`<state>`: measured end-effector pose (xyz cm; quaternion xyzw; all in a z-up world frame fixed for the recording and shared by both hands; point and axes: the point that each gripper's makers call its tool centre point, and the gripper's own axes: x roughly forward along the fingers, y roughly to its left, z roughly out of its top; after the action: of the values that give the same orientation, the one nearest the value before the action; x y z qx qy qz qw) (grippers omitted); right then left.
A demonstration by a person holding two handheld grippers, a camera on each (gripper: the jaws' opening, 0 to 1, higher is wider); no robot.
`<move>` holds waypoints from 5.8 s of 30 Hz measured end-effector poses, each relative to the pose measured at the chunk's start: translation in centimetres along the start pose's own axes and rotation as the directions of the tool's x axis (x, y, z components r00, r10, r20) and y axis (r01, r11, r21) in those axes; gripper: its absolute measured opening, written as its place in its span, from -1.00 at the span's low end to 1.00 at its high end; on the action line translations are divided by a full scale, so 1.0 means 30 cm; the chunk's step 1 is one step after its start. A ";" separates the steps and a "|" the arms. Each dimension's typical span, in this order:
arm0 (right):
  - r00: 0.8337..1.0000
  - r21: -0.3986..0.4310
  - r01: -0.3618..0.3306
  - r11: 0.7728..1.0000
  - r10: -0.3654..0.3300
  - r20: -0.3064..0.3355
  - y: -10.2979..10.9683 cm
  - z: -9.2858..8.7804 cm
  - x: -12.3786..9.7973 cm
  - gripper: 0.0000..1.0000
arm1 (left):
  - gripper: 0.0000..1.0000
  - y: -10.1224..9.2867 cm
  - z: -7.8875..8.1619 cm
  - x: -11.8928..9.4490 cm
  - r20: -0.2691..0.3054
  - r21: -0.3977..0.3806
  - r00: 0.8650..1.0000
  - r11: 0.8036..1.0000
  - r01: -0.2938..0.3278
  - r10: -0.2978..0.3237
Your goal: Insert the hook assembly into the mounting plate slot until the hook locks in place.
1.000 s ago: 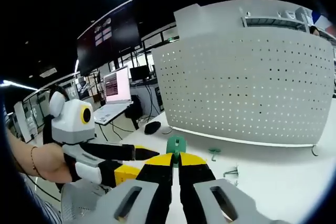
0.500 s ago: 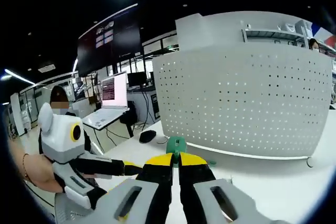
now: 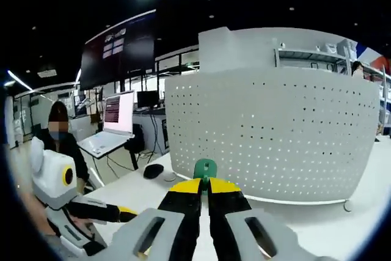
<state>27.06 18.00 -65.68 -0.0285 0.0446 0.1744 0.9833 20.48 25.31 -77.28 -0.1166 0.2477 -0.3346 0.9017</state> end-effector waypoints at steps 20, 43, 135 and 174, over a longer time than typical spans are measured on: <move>0.989 0.054 0.113 0.992 -0.118 0.089 -0.125 0.129 0.134 -1.00 | 0.87 0.002 -0.013 0.001 -0.001 -0.012 1.000 1.000 0.010 -0.010; 0.969 0.048 0.188 0.981 -0.193 0.153 -0.216 0.214 0.275 -1.00 | 0.89 0.005 -0.032 0.009 -0.028 0.005 1.000 1.000 0.004 -0.004; 0.931 0.008 0.325 0.946 -0.321 0.173 -0.408 0.356 0.522 -0.84 | 0.74 0.034 -0.030 0.005 -0.029 0.048 0.999 0.998 -0.043 0.044; 0.953 -0.120 0.302 0.946 -0.297 0.059 -0.519 0.223 0.054 -0.53 | 0.73 0.012 -0.028 -0.006 -0.027 0.100 0.999 0.994 -0.034 0.037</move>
<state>34.47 4.43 -58.54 -0.0943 0.0088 0.0260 0.9952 20.11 25.66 -78.06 -0.0625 0.2457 -0.3320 0.9086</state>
